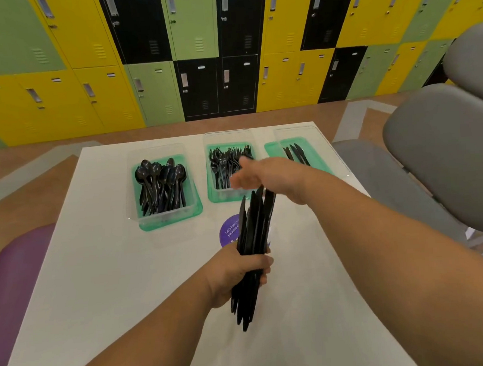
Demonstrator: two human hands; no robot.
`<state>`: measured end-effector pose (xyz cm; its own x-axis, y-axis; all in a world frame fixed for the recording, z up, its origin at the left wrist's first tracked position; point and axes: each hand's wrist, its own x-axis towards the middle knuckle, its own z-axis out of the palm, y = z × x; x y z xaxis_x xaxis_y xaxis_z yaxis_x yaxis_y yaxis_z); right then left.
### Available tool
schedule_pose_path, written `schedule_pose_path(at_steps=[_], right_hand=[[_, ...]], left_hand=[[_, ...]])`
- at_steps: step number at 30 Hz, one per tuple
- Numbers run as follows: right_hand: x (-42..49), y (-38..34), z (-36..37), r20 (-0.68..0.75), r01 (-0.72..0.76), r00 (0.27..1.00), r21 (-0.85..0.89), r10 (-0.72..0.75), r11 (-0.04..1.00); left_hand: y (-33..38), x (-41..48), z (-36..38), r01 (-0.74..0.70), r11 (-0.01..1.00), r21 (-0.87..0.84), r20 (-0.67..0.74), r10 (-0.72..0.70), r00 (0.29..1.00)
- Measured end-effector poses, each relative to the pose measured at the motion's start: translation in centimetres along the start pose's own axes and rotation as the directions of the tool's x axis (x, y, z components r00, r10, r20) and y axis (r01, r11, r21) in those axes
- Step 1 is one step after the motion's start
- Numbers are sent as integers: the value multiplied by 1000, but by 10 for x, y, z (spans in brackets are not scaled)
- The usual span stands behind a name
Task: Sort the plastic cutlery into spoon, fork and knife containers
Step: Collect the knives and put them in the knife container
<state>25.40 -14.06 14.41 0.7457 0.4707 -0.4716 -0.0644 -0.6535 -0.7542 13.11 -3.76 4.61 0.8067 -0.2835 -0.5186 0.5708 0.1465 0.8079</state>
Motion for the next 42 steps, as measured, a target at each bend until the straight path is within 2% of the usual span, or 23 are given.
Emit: schedule_pose_path(at_steps=[2, 3, 6, 7, 9, 11, 12, 13, 15, 17, 20, 21, 23, 26, 28, 29, 30, 32, 33, 34, 36, 38, 42], right_hand=[[0, 3, 4, 58, -26, 998, -161, 36, 987], [0, 5, 6, 76, -33, 996, -189, 48, 981], [0, 15, 11, 110, -40, 992, -155, 58, 987], [1, 20, 11, 66, -19, 998, -112, 26, 994], [4, 32, 8, -145, 53, 989, 83, -40, 995], [0, 48, 7, -313, 84, 949, 337, 27, 938], [-6, 58, 7, -297, 39, 949, 438, 104, 898], [-13, 69, 14, -221, -48, 957, 520, 189, 853], [-25, 95, 34, -20, -250, 941, 631, 338, 734], [-31, 117, 57, 125, -352, 899, 776, 420, 523], [-32, 128, 74, 233, -279, 887, 959, 398, 59], [-32, 126, 72, 222, -221, 906, 974, 359, -46], [-26, 121, 62, 156, -119, 935, 984, 319, -133], [-15, 121, 47, 81, -50, 932, 994, 352, -97], [-10, 125, 37, 48, -49, 922, 999, 384, -10], [-10, 125, 33, 21, -51, 919, 996, 394, 68], [-9, 126, 25, -31, -58, 913, 977, 406, 205], [-8, 125, 4, -213, -64, 895, 809, 393, 584], [-7, 124, -8, -308, -39, 893, 671, 326, 740], [-4, 123, -20, -381, 7, 893, 544, 240, 839], [4, 119, -44, -486, 98, 868, 367, 101, 925], [17, 115, -68, -532, 130, 846, 251, 25, 959], [58, 118, -112, -444, 43, 893, 238, 70, 970]], left_hand=[[3, 0, 0, 1, 1000, -18, 6, -1, 1000], [4, 1, 1, 5, 1000, -25, 6, -5, 1000], [5, 3, 4, 29, 999, -45, 13, -28, 1000], [5, 4, 5, 32, 998, -60, 20, -31, 999], [7, 9, 8, 29, 992, -120, 12, -28, 1000], [11, 17, 10, 7, 974, -227, -67, -23, 997], [16, 23, 10, -12, 958, -285, -122, -24, 992], [19, 28, 9, -32, 947, -320, -181, -28, 983], [28, 42, 8, -85, 937, -340, -274, -13, 962], [40, 54, 12, -181, 904, -387, -320, 53, 946], [53, 68, 26, -314, 846, -431, -333, 174, 927], [56, 71, 31, -330, 852, -407, -328, 201, 923], [56, 78, 40, -331, 879, -344, -317, 223, 922], [55, 92, 52, -291, 913, -286, -335, 190, 923], [56, 104, 59, -288, 915, -283, -365, 175, 914], [58, 109, 61, -283, 914, -292, -379, 161, 911], [61, 116, 63, -270, 913, -305, -385, 142, 912], [70, 131, 65, -228, 909, -348, -366, 92, 926], [77, 139, 66, -203, 907, -370, -345, 68, 936], [85, 148, 67, -180, 907, -380, -328, 50, 943], [102, 169, 74, -144, 909, -391, -331, 7, 944], [120, 190, 82, -101, 900, -425, -324, -47, 945], [149, 236, 89, -31, 908, -417, -294, -103, 950]])
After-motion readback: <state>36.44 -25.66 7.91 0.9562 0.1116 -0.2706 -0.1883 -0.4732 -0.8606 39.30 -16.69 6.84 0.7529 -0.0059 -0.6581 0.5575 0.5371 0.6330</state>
